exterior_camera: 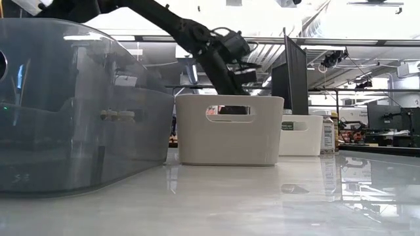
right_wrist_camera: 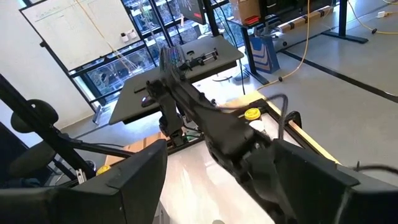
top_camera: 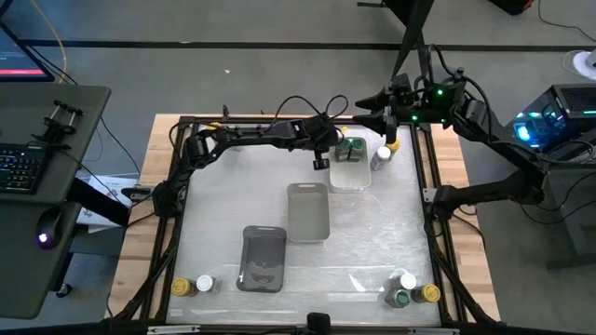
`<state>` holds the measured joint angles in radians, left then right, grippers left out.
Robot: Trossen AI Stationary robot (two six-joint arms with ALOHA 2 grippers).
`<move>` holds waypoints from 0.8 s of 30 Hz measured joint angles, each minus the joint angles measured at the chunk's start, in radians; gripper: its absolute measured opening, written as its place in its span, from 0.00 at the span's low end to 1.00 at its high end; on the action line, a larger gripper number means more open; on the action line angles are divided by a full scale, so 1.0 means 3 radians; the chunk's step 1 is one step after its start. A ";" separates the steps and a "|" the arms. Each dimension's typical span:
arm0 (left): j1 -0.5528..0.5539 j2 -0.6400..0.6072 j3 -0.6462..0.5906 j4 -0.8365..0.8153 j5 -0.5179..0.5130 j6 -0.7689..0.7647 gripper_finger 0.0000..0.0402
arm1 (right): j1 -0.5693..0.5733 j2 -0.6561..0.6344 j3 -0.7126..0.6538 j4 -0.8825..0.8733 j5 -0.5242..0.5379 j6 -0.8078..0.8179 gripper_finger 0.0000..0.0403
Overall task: Sort spices by type
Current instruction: Put the green seasoning bottle into the white bin
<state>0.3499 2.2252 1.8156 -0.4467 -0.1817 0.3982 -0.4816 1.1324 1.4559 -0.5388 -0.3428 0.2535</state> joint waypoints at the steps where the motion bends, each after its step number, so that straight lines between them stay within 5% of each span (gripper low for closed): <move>1: 0.0008 -0.0058 0.0000 -0.0098 -0.0054 0.0040 0.00 | 0.0000 0.0000 0.0000 -0.0001 0.0000 0.0001 0.70; 5: 0.0077 -0.0327 -0.0004 -0.0560 0.0032 -0.0154 0.00 | 0.0001 0.0000 0.0000 -0.0098 -0.0023 0.0118 0.70; 11: 0.0154 -0.0797 -0.0010 -0.1061 0.1335 -0.0651 0.00 | 0.0261 0.0063 0.0005 -0.0935 -0.0179 0.0452 0.70; 15: 0.0052 -0.1126 -0.0010 -0.1138 0.1865 -0.0498 0.00 | 0.0773 0.0183 0.0004 -0.1803 -0.0191 0.0738 0.70; 24: 0.0083 -0.1846 -0.0011 -0.1084 0.2063 -0.0353 0.00 | 0.2373 0.0407 0.0001 -0.2551 -0.0008 0.2087 0.70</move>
<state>0.3749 1.6713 1.8122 -0.7719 0.4372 0.2924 0.2303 1.2546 1.4563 -1.3040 -0.3453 0.8798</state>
